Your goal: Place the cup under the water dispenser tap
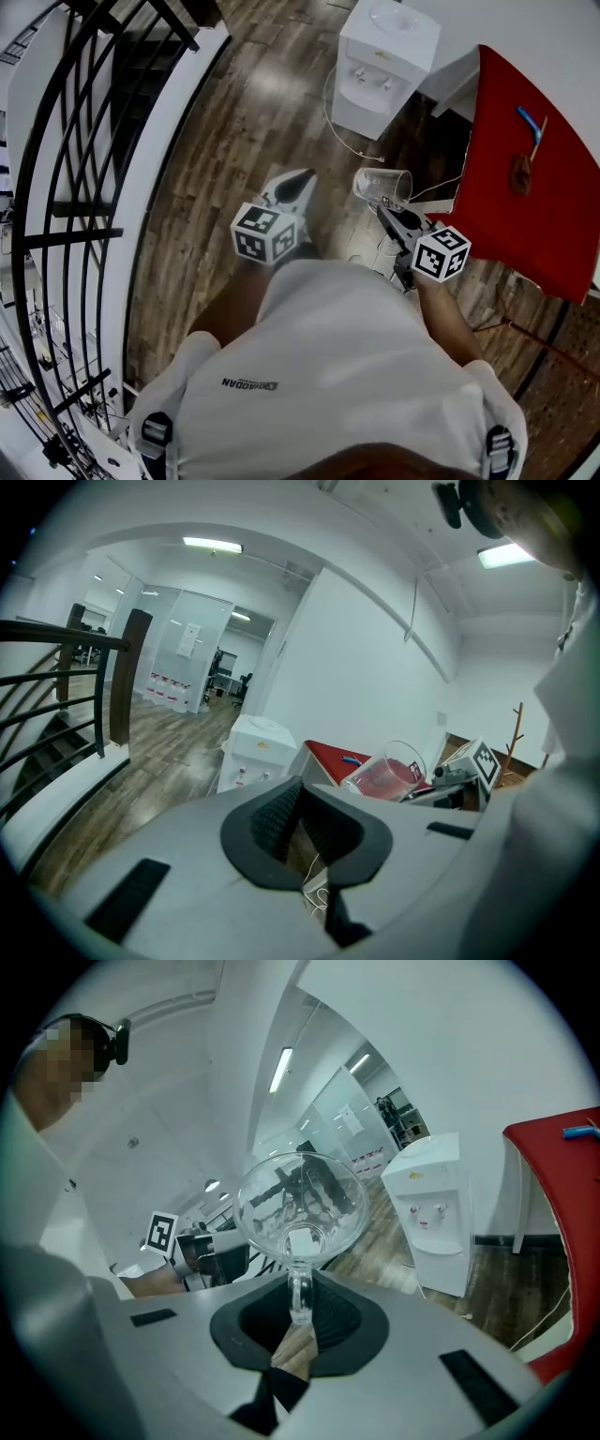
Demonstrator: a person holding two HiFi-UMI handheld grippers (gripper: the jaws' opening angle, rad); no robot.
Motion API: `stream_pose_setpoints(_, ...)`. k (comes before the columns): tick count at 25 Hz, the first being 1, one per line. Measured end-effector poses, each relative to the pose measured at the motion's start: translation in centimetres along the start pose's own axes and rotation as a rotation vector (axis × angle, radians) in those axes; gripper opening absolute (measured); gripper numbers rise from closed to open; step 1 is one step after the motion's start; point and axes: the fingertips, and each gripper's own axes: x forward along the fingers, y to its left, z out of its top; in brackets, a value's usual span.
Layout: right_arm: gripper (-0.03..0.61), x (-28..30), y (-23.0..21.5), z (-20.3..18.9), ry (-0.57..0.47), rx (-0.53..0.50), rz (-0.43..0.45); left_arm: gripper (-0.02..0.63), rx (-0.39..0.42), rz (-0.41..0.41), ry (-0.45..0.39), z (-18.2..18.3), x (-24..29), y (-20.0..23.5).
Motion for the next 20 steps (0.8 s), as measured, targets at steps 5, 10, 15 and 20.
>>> stream_pose_setpoints(5, 0.043, 3.5, 0.6, 2.0, 0.006, -0.014, -0.023, -0.003, 0.011, -0.021, -0.018, 2.3, 0.2, 3.7)
stream_pose_setpoints(10, 0.043, 6.8, 0.8, 3.4, -0.009, -0.018, -0.071, -0.003, 0.007, -0.054, -0.025, 3.5, -0.3, 7.0)
stream_pose_setpoints(15, 0.043, 9.5, 0.2, 4.3, -0.004, -0.005, -0.126, -0.003, 0.004, -0.057, -0.012, 3.6, -1.5, 10.6)
stream_pose_setpoints(20, 0.043, 11.6, 0.3, 5.2, -0.003, -0.004, -0.157, -0.003, -0.030, -0.032, 0.002, 2.8, -3.0, 14.1)
